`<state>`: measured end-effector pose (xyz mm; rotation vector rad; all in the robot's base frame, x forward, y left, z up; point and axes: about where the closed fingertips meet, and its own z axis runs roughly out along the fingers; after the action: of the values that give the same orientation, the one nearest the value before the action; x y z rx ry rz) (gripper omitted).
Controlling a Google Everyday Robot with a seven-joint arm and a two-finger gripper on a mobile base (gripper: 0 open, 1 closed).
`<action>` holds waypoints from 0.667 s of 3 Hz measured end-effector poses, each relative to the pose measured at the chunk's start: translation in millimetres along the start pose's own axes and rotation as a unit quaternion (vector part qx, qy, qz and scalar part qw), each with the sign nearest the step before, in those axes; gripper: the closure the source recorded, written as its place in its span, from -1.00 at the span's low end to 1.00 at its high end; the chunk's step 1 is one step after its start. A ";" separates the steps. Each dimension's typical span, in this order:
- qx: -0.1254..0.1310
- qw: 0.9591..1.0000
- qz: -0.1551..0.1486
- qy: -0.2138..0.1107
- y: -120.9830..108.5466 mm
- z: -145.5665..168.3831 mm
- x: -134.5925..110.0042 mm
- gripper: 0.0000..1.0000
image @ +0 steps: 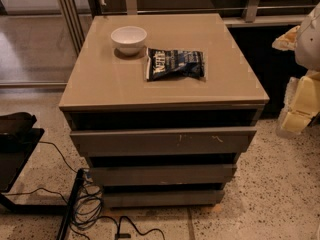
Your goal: Open top drawer
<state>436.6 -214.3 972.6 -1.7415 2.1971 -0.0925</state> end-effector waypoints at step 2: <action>-0.006 0.996 -0.054 -0.064 36.6 55.9 8.2 -1.00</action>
Offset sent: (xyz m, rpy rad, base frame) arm -0.0333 0.0140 -0.1204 0.1613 -0.0531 0.2442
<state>417.4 -204.4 908.8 -1.8195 2.0170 0.0072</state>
